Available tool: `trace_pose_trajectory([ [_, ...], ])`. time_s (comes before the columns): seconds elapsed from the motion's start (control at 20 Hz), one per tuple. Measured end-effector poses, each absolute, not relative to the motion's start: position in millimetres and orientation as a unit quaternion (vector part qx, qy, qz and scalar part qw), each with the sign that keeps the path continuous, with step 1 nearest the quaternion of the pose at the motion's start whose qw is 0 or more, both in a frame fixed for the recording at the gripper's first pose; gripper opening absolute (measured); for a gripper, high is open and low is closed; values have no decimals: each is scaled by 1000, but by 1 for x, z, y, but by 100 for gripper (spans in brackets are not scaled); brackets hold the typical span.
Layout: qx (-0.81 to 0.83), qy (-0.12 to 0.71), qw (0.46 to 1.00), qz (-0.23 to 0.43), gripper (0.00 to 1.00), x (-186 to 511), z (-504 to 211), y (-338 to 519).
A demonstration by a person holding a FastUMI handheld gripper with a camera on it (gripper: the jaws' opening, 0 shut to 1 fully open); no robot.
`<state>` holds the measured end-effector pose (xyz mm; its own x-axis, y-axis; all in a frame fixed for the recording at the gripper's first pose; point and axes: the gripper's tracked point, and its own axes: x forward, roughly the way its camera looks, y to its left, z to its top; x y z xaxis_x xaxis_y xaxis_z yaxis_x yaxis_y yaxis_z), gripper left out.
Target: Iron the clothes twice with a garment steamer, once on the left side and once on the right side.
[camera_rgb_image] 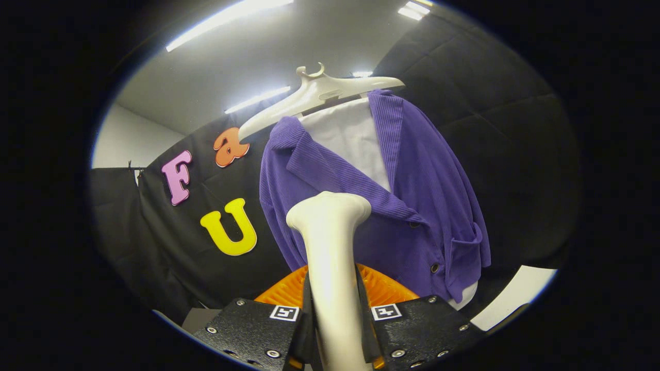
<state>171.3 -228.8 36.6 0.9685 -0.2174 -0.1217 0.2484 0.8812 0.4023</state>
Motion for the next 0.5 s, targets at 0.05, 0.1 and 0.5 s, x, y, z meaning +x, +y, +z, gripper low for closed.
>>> trace_pose_trajectory([
  [0.05, 205, 46, 970, -121, 36, 170, 25, -229],
  [0.1, 202, 56, 970, -122, 36, 170, 15, -228],
  [0.5, 185, 127, 967, -119, 36, 160, -63, -220],
])
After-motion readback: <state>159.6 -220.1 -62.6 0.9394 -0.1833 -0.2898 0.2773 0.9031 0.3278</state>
